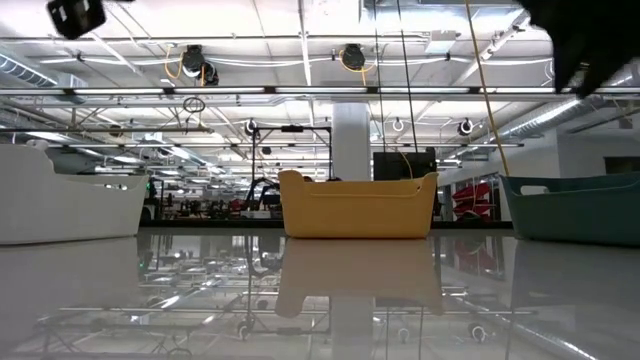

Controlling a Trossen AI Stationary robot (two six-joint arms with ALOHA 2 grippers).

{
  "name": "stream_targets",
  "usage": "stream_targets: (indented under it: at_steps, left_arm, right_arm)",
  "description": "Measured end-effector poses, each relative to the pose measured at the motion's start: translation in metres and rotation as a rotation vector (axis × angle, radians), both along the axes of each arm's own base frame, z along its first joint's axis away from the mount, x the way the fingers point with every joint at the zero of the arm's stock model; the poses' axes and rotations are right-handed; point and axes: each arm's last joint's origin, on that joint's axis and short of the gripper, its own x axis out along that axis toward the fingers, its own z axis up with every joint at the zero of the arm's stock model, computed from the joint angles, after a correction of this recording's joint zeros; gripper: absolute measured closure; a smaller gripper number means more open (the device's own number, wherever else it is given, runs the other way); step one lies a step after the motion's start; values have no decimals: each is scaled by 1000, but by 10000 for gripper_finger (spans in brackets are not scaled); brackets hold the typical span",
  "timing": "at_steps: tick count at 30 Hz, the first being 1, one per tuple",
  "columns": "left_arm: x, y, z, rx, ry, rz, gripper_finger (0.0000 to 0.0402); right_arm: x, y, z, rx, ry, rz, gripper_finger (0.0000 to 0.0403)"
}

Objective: Sort silverware by color (type)
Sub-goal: Return to Home Position

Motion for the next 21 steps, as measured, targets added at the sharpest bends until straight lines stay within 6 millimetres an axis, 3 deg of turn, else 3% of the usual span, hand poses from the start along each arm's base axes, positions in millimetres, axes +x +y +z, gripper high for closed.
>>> stream_targets:
  at_steps: [9, 15, 21]
  left_arm:
    - [3, 14, 52, 250, -114, -77, 320]
    - [2, 22, 74, 347, -162, -74, 321]
    - [3, 26, 74, 387, -151, -29, 391]
  right_arm:
    - [20, 3, 53, -279, -213, 432, 281]
    - [27, 5, 77, -397, -279, 709, 325]
    - [23, 3, 88, -458, -348, 797, 396]
